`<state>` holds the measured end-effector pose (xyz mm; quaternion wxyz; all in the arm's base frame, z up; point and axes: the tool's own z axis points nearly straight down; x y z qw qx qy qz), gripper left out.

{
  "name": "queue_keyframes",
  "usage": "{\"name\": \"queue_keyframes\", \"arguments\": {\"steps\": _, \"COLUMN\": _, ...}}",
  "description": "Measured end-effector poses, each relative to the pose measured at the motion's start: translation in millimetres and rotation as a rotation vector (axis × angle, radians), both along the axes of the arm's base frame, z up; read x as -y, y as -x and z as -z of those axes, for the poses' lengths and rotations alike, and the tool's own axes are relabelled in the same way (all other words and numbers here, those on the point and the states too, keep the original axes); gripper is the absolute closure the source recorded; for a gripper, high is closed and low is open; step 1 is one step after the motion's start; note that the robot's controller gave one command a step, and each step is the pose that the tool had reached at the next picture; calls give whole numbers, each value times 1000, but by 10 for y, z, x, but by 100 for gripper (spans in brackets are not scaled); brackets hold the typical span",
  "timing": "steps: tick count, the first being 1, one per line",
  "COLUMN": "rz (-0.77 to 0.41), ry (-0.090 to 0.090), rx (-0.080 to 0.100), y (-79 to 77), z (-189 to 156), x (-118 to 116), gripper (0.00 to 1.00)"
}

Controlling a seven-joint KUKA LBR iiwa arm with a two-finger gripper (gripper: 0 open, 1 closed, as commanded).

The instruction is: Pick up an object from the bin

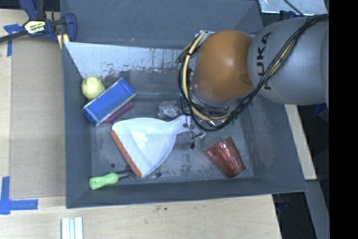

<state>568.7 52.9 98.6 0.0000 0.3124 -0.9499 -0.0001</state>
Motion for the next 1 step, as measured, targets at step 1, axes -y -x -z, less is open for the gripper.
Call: {"name": "queue_keyframes", "arguments": {"steps": 1, "rz": 66, "ry": -3, "rx": 18, "y": -271, "z": 277, "x": 71, "gripper": 0}}
